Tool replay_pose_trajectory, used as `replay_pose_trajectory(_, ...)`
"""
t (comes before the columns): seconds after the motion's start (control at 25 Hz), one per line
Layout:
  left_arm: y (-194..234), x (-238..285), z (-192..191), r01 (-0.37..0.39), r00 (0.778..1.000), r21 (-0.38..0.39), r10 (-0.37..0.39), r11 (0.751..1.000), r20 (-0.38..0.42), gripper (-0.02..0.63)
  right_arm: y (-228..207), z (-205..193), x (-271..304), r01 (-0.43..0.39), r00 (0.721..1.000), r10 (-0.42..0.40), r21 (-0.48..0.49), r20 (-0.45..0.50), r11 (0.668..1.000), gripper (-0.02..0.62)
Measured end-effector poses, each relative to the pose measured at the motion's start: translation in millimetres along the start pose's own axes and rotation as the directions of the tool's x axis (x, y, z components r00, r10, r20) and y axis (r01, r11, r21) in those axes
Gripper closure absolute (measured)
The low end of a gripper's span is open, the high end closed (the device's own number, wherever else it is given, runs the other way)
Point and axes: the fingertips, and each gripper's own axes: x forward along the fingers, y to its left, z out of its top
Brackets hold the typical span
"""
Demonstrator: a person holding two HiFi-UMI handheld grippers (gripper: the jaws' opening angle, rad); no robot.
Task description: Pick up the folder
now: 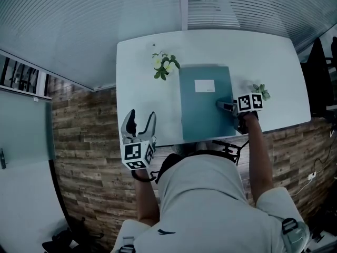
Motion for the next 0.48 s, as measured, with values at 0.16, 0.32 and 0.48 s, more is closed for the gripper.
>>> replay_pose_trajectory(0.16,-12.2,19.9,-3.4,0.090,0.996,-0.047,-0.091,0.995,-0.006,0.284,1.4,-0.2,0.2,-0.001,1.000,0.001,-0.002,0.003,1.000,0.160)
replay_pose_trajectory(0.32,-35.3,49.4,-16.0,0.211,0.975,-0.133,-0.219,0.968,-0.049,0.282,0.2,-0.4,-0.9,0.000,1.000,0.000,0.000,0.006,1.000,0.160)
replay_pose_trajectory(0.48,-62.3,82.1,-39.6,0.317,0.924,-0.304,-0.365,0.898,-0.114,0.278,0.2,-0.6,-0.8,-0.001,1.000,0.001,-0.003,0.007,1.000,0.160)
